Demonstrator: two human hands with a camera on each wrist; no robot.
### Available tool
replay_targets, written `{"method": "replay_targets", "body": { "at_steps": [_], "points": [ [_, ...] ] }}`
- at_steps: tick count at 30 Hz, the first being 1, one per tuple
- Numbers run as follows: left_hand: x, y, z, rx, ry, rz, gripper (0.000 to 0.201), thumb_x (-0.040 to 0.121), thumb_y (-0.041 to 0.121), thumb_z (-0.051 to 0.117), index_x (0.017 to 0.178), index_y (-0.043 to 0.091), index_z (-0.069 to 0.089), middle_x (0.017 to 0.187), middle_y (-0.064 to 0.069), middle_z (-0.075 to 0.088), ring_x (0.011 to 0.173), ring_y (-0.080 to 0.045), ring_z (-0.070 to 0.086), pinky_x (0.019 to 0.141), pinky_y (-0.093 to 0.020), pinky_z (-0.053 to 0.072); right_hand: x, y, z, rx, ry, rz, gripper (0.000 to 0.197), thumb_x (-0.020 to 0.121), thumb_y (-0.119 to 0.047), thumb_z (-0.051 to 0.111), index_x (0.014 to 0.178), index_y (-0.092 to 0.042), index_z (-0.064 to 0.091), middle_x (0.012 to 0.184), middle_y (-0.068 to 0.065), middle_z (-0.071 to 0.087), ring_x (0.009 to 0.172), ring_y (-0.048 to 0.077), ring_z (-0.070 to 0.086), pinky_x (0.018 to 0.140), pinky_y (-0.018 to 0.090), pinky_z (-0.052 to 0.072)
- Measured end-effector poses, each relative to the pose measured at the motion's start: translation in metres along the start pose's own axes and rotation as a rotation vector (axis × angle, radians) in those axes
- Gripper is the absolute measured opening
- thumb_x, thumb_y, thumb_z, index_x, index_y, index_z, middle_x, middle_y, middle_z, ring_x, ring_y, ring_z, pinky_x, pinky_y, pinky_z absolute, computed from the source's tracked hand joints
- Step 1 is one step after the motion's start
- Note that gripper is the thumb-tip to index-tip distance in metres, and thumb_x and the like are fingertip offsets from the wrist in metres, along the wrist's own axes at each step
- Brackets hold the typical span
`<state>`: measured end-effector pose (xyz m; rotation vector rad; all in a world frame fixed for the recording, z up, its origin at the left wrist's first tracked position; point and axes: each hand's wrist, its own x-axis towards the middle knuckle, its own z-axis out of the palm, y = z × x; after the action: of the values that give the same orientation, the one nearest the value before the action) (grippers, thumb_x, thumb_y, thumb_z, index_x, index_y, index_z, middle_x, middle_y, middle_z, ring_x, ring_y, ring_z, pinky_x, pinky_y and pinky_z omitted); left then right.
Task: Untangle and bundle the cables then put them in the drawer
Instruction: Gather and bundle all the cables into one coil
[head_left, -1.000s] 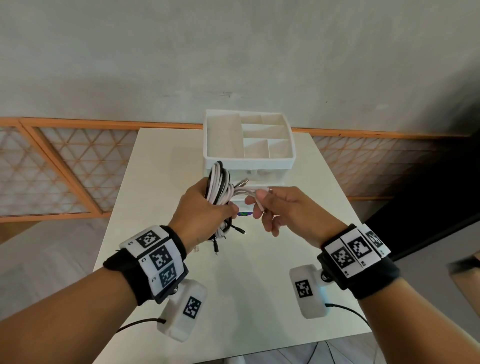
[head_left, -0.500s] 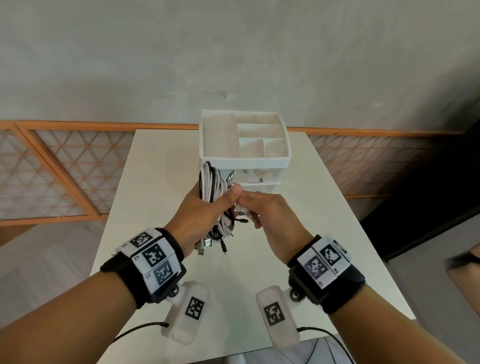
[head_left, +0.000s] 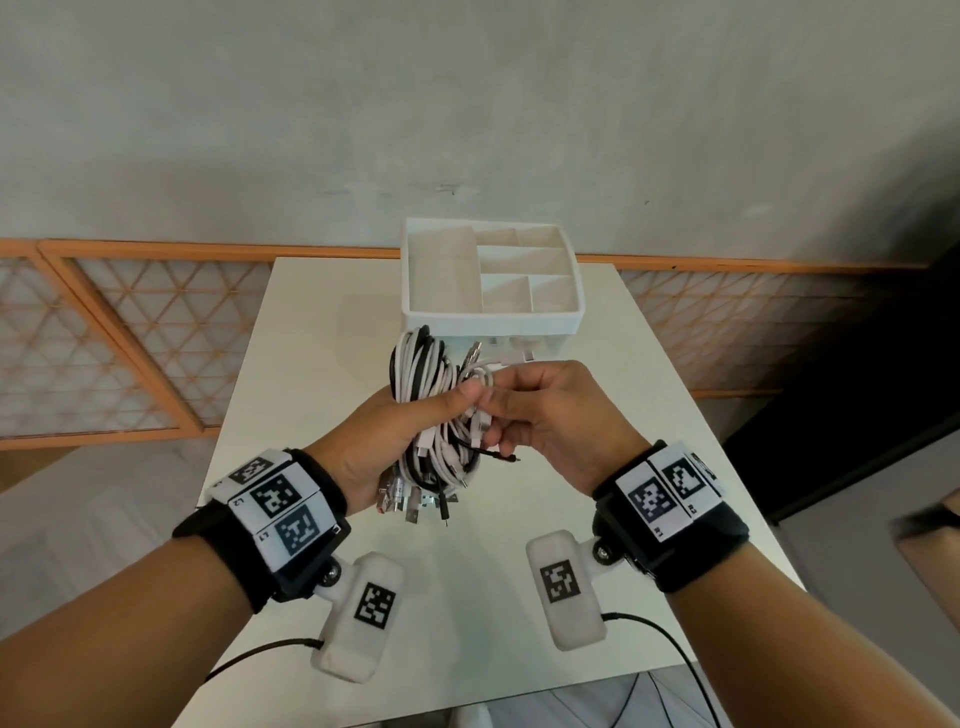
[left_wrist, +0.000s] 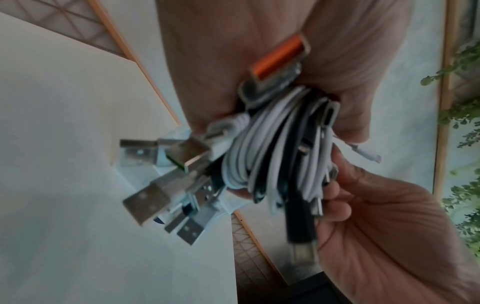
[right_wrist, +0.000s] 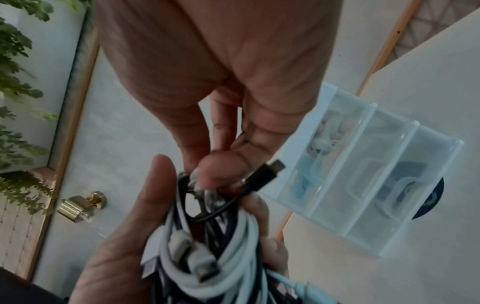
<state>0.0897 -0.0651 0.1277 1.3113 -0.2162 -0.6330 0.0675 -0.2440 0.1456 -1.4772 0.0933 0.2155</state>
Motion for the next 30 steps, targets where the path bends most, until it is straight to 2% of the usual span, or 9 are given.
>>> {"method": "replay_targets", "body": {
  "at_steps": [8, 12, 15, 17, 20, 22, 24, 28, 30],
  "points": [
    [0.007, 0.007, 0.007, 0.081, 0.073, 0.011, 0.040, 0.086, 0.040, 0.072, 0.093, 0.001, 0.071, 0.073, -0.017, 0.063, 0.072, -0.029, 0.061, 0.075, -0.041, 0.050, -0.003, 0.018, 0.016, -0.048, 0.210, -0.132, 0.007, 0.084, 0.005, 0.073, 0.088, -0.001, 0.072, 0.067, 0.013, 0.071, 0.053, 0.022, 0.064, 0.047, 0.025, 0.051],
    [0.008, 0.006, 0.009, 0.163, 0.155, -0.015, 0.035, 0.081, 0.025, 0.080, 0.102, -0.003, 0.073, 0.094, -0.033, 0.071, 0.082, -0.048, 0.068, 0.079, -0.053, 0.056, -0.002, 0.027, 0.016, -0.262, 0.221, -0.197, 0.017, 0.078, 0.005, 0.076, 0.072, -0.010, 0.070, 0.064, 0.005, 0.071, 0.047, 0.011, 0.059, 0.048, 0.018, 0.045],
    [0.009, 0.004, 0.010, 0.217, 0.237, -0.017, 0.027, 0.080, 0.009, 0.078, 0.097, -0.010, 0.069, 0.090, -0.029, 0.071, 0.078, -0.033, 0.069, 0.075, -0.039, 0.056, -0.001, 0.030, 0.010, -0.256, 0.121, -0.211, 0.025, 0.077, 0.010, 0.076, 0.067, -0.012, 0.069, 0.061, -0.003, 0.070, 0.052, 0.004, 0.061, 0.056, 0.014, 0.049],
    [0.010, 0.002, 0.010, 0.244, 0.265, 0.004, 0.025, 0.080, 0.005, 0.074, 0.090, -0.016, 0.063, 0.078, -0.021, 0.064, 0.071, -0.027, 0.063, 0.070, -0.034, 0.051, -0.005, 0.025, 0.004, -0.272, 0.020, -0.202, 0.014, 0.078, 0.004, 0.079, 0.078, -0.010, 0.073, 0.062, -0.008, 0.069, 0.050, 0.002, 0.054, 0.052, 0.013, 0.044],
    [0.010, 0.001, 0.009, 0.263, 0.307, 0.014, 0.015, 0.082, 0.004, 0.070, 0.085, -0.010, 0.066, 0.071, -0.021, 0.066, 0.068, -0.027, 0.065, 0.065, -0.033, 0.053, -0.009, 0.011, -0.006, -0.214, -0.086, -0.164, 0.020, 0.074, -0.018, 0.083, 0.090, -0.008, 0.078, 0.079, 0.011, 0.074, 0.054, 0.015, 0.053, 0.051, 0.024, 0.041],
    [0.009, 0.000, 0.009, 0.241, 0.316, -0.007, 0.014, 0.084, 0.003, 0.068, 0.091, -0.009, 0.069, 0.081, -0.028, 0.072, 0.070, -0.030, 0.069, 0.069, -0.038, 0.057, -0.006, 0.003, -0.013, -0.039, 0.026, -0.133, 0.031, 0.071, -0.032, 0.078, 0.086, -0.006, 0.074, 0.079, 0.018, 0.071, 0.051, 0.021, 0.050, 0.049, 0.028, 0.036],
    [0.009, -0.002, 0.008, 0.218, 0.326, -0.033, 0.008, 0.084, 0.002, 0.066, 0.089, -0.003, 0.070, 0.085, -0.029, 0.073, 0.070, -0.031, 0.070, 0.070, -0.040, 0.058, -0.001, -0.003, -0.018, 0.038, 0.141, -0.109, 0.035, 0.086, -0.041, 0.072, 0.090, -0.006, 0.071, 0.076, 0.018, 0.069, 0.049, 0.022, 0.048, 0.049, 0.028, 0.034],
    [0.011, -0.004, 0.005, 0.172, 0.348, -0.055, 0.020, 0.083, 0.009, 0.070, 0.097, -0.005, 0.068, 0.088, -0.029, 0.072, 0.071, -0.030, 0.070, 0.065, -0.037, 0.057, -0.002, -0.003, -0.014, -0.077, 0.051, -0.116, 0.006, 0.091, 0.000, 0.067, 0.089, -0.001, 0.072, 0.077, 0.019, 0.071, 0.052, 0.020, 0.050, 0.049, 0.027, 0.039],
    [0.012, -0.002, 0.004, 0.176, 0.345, -0.033, 0.021, 0.082, 0.012, 0.071, 0.094, -0.005, 0.068, 0.082, -0.024, 0.071, 0.071, -0.028, 0.068, 0.067, -0.037, 0.055, -0.003, 0.002, -0.012, -0.137, -0.021, -0.067, 0.004, 0.086, 0.004, 0.070, 0.088, 0.000, 0.071, 0.084, 0.022, 0.074, 0.056, 0.021, 0.054, 0.052, 0.027, 0.044]
  ]
}}
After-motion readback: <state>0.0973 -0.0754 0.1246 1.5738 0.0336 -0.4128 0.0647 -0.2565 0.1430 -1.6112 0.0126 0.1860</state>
